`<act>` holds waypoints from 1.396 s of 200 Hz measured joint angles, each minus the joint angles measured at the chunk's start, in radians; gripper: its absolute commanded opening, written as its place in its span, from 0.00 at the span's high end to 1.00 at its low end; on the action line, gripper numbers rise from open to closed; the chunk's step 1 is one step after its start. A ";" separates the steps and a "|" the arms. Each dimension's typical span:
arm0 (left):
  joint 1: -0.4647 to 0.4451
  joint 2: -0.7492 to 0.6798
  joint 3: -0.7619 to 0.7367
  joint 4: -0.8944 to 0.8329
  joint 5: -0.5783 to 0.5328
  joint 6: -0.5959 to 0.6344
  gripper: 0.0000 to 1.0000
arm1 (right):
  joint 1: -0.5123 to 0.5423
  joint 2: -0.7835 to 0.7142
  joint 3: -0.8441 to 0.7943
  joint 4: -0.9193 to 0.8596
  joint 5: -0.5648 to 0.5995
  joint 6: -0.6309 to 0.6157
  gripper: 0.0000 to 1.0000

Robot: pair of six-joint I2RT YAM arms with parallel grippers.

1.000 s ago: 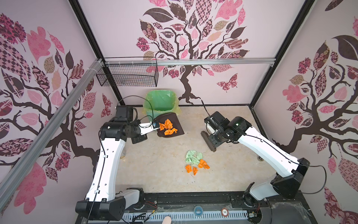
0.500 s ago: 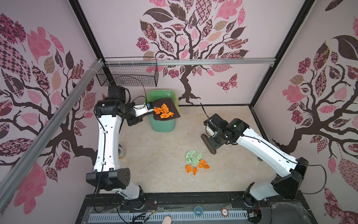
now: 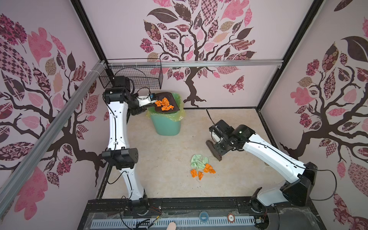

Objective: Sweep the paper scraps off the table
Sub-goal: 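Carry the dustpan with the left gripper over the green trash bin, then tilt the dustpan with the left gripper to dump scraps into the bin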

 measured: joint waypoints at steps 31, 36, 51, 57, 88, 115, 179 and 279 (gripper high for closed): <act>0.007 0.055 0.042 0.021 -0.053 0.026 1.00 | 0.000 -0.009 -0.032 0.016 -0.007 0.000 1.00; 0.008 0.056 0.043 0.026 -0.061 0.032 1.00 | 0.000 -0.011 -0.036 0.018 -0.008 0.000 1.00; 0.011 0.058 0.047 0.042 -0.087 0.048 1.00 | 0.000 -0.016 -0.043 0.025 -0.010 0.000 1.00; 0.011 0.058 0.049 0.048 -0.098 0.056 1.00 | 0.000 -0.018 -0.046 0.027 -0.011 0.000 1.00; 0.006 0.053 0.039 0.117 -0.164 0.111 1.00 | 0.000 -0.020 -0.052 0.038 -0.014 0.000 1.00; -0.013 0.000 -0.061 0.212 -0.227 0.177 1.00 | 0.000 -0.020 -0.053 0.043 -0.016 0.000 1.00; -0.081 -0.055 -0.102 0.281 -0.303 0.262 1.00 | 0.000 -0.021 -0.060 0.060 -0.017 0.000 1.00; -0.019 -0.039 -0.003 0.127 -0.194 0.177 1.00 | 0.000 -0.031 -0.065 0.062 -0.016 0.000 1.00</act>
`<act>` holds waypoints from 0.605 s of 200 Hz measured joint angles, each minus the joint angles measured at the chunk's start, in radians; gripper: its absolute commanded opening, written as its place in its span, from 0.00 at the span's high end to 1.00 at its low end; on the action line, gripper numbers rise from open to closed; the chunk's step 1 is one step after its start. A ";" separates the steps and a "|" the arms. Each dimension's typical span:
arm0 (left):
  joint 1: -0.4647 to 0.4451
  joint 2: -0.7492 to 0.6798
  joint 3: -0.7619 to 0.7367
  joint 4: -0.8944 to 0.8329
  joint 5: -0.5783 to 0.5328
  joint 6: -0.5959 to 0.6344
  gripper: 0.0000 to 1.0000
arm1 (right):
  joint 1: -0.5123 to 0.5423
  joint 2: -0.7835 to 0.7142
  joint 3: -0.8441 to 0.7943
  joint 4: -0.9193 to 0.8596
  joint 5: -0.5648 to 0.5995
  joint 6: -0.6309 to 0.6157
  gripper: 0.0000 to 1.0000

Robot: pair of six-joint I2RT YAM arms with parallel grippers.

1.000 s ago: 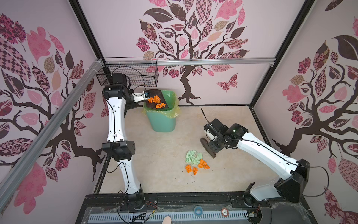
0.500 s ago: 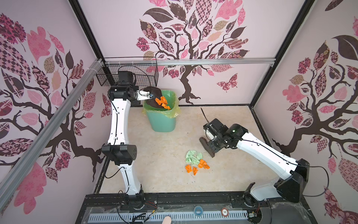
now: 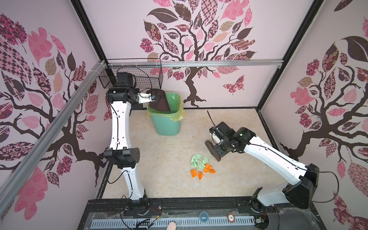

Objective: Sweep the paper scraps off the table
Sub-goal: 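Tilt the dustpan with the left gripper to dump scraps into the bin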

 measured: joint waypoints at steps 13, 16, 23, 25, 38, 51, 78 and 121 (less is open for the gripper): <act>0.027 -0.021 -0.026 -0.018 0.039 -0.021 1.00 | 0.000 0.000 0.000 0.000 0.000 0.000 1.00; 0.033 -0.027 -0.035 -0.021 0.046 -0.026 1.00 | 0.000 0.000 0.000 0.000 0.000 0.000 1.00; 0.046 -0.044 -0.055 -0.031 0.068 -0.037 1.00 | 0.000 0.000 0.000 0.000 0.000 0.000 1.00; 0.049 -0.048 -0.060 -0.034 0.074 -0.041 1.00 | 0.000 0.000 0.000 0.000 0.000 0.000 1.00; 0.067 -0.078 -0.076 -0.060 0.117 -0.063 1.00 | 0.000 0.000 0.000 -0.001 0.000 0.000 1.00; 0.076 -0.108 -0.080 -0.080 0.158 -0.084 1.00 | 0.000 0.001 0.002 -0.002 0.000 0.000 1.00; 0.085 -0.171 -0.077 -0.099 0.243 -0.124 1.00 | 0.000 0.002 0.003 -0.003 0.000 0.000 1.00; 0.092 -0.232 -0.069 -0.159 0.330 -0.158 1.00 | 0.000 0.001 0.007 -0.008 0.003 0.004 1.00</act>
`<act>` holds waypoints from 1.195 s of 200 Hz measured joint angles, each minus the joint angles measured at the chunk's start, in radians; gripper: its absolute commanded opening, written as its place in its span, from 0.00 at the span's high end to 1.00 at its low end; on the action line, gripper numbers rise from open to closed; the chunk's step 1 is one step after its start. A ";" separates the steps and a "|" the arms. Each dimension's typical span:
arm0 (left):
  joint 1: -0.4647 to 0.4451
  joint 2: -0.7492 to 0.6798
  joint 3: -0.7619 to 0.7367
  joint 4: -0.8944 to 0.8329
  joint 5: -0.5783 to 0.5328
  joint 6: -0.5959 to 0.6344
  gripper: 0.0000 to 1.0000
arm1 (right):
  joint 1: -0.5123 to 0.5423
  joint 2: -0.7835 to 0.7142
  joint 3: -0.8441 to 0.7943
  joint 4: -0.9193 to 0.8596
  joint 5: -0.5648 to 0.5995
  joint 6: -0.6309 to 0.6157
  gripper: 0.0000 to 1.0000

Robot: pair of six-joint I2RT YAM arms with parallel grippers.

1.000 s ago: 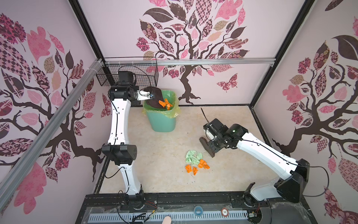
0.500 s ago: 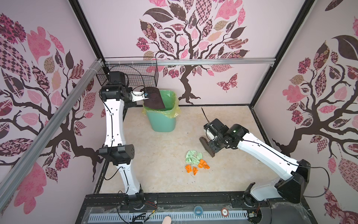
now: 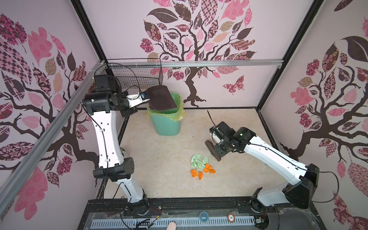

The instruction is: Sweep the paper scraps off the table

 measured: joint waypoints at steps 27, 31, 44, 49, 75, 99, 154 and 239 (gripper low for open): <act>0.001 -0.183 -0.249 0.007 0.043 -0.008 1.00 | 0.000 0.000 0.001 -0.006 0.005 0.003 1.00; 0.001 -0.222 -0.304 0.012 0.046 -0.007 1.00 | 0.000 0.000 0.002 -0.008 0.007 0.004 1.00; 0.002 -0.343 -0.464 0.023 0.056 -0.003 1.00 | 0.000 0.000 0.014 -0.022 0.013 0.004 1.00; 0.002 -0.393 -0.529 0.024 0.056 0.000 1.00 | 0.000 0.000 0.021 -0.029 0.014 0.004 1.00; 0.003 -0.609 -0.829 0.022 0.042 0.020 1.00 | -0.002 0.000 0.063 -0.076 0.026 0.004 1.00; 0.003 -0.746 -1.062 0.019 0.026 0.036 1.00 | -0.005 0.000 0.087 -0.122 0.036 0.006 1.00; 0.003 -0.969 -1.449 0.053 0.037 0.045 1.00 | -0.005 0.022 0.158 -0.218 0.018 0.032 1.00; -0.023 -1.101 -1.834 0.235 0.006 0.139 1.00 | -0.005 0.165 0.263 -0.310 0.000 0.172 1.00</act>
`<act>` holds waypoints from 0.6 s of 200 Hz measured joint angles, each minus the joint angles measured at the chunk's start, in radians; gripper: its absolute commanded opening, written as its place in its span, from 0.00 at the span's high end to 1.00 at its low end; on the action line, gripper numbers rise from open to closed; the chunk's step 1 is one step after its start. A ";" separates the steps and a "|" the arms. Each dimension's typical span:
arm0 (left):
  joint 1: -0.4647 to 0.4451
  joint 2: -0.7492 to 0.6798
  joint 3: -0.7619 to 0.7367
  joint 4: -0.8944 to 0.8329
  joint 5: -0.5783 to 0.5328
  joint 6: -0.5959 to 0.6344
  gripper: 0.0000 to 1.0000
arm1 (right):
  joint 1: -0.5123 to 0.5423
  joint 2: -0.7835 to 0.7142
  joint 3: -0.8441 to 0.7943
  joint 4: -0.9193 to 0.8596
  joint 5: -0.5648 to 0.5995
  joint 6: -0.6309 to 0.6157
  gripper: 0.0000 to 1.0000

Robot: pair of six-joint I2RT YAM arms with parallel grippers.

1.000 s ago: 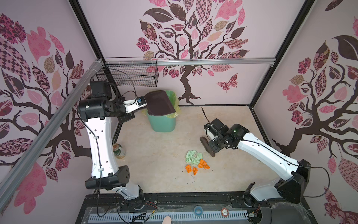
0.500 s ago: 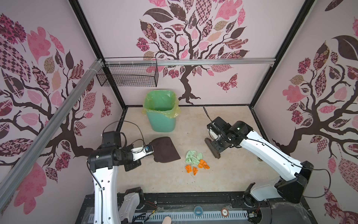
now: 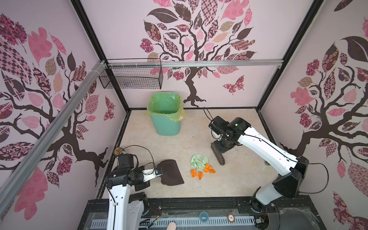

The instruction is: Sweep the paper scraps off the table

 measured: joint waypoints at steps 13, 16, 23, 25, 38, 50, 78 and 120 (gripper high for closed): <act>-0.027 0.010 -0.015 0.035 -0.001 0.003 1.00 | 0.000 0.003 -0.003 -0.008 0.000 0.019 1.00; -0.036 0.013 -0.020 0.043 -0.002 0.002 1.00 | 0.000 0.003 -0.004 -0.009 0.000 0.023 1.00; -0.063 0.021 -0.033 0.068 -0.005 -0.002 1.00 | 0.000 0.003 -0.004 -0.013 0.000 0.031 1.00; -0.071 0.023 -0.037 0.075 -0.006 -0.004 1.00 | 0.000 0.003 -0.004 -0.015 -0.001 0.033 1.00; -0.115 0.038 -0.062 0.111 -0.011 -0.013 1.00 | 0.000 0.003 -0.005 -0.022 -0.004 0.042 1.00; -0.148 0.048 -0.085 0.143 -0.015 -0.023 1.00 | 0.000 0.004 -0.005 -0.032 -0.008 0.048 1.00; -0.205 0.068 -0.125 0.209 -0.028 -0.049 1.00 | 0.014 0.015 -0.009 -0.050 -0.027 0.058 1.00; -0.297 0.151 -0.146 0.311 -0.058 -0.107 1.00 | 0.085 0.065 0.017 -0.058 -0.030 0.073 1.00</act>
